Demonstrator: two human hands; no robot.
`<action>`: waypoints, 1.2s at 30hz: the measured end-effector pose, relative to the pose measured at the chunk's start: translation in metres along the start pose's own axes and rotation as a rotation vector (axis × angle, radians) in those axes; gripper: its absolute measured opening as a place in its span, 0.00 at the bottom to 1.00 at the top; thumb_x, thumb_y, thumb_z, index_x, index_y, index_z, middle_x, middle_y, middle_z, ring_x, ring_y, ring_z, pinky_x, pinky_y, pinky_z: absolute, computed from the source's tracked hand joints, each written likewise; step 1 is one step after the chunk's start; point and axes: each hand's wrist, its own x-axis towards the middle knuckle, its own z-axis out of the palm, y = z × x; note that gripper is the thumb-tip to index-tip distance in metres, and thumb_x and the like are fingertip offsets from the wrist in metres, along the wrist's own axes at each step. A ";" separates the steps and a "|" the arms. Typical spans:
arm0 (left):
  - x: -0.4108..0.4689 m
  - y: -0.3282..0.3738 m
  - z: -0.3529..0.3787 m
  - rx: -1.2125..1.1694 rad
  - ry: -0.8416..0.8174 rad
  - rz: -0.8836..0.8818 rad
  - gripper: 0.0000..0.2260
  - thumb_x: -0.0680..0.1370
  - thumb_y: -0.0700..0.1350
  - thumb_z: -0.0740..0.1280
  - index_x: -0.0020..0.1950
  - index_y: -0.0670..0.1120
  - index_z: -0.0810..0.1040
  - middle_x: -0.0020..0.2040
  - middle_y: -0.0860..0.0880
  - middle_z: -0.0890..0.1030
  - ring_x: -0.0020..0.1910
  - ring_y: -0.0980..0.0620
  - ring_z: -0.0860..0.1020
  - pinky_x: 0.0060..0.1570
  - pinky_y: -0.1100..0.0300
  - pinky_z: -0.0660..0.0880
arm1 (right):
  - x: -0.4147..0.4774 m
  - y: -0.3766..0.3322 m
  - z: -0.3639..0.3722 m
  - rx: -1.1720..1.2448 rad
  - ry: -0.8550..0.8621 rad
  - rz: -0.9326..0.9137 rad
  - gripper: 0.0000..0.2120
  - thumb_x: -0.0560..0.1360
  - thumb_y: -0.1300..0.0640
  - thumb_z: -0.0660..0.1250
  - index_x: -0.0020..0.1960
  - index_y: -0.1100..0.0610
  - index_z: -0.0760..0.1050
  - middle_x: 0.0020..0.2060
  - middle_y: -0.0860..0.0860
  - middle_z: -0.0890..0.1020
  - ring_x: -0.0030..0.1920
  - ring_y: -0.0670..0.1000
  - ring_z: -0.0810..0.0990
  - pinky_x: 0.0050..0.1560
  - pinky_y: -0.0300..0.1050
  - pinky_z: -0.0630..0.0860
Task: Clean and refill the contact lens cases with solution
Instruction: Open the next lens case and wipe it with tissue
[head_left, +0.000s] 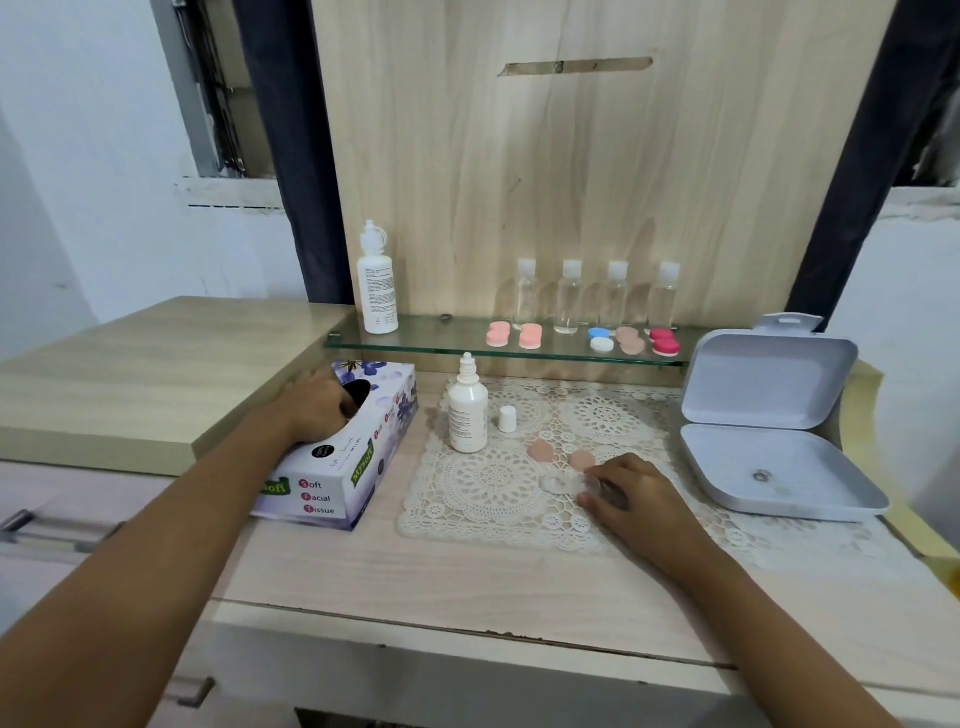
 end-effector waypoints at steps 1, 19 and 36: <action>0.000 -0.001 0.000 -0.011 0.008 0.001 0.13 0.78 0.46 0.60 0.60 0.52 0.78 0.64 0.43 0.69 0.62 0.42 0.66 0.61 0.54 0.63 | 0.000 0.000 0.000 0.000 0.000 -0.001 0.09 0.73 0.53 0.69 0.51 0.55 0.79 0.43 0.45 0.74 0.48 0.46 0.72 0.48 0.40 0.67; -0.007 -0.005 -0.010 -0.480 0.273 -0.095 0.06 0.75 0.41 0.68 0.49 0.44 0.84 0.53 0.46 0.82 0.47 0.53 0.73 0.46 0.63 0.65 | 0.000 0.001 0.000 0.005 -0.004 0.003 0.11 0.73 0.52 0.69 0.53 0.54 0.79 0.43 0.44 0.73 0.49 0.47 0.71 0.48 0.40 0.67; -0.031 0.024 -0.021 -0.780 0.274 -0.074 0.05 0.78 0.49 0.65 0.48 0.51 0.81 0.48 0.49 0.81 0.34 0.56 0.72 0.33 0.60 0.66 | 0.001 0.000 -0.001 -0.006 -0.004 0.005 0.11 0.73 0.52 0.69 0.53 0.55 0.79 0.43 0.46 0.74 0.47 0.48 0.71 0.46 0.40 0.66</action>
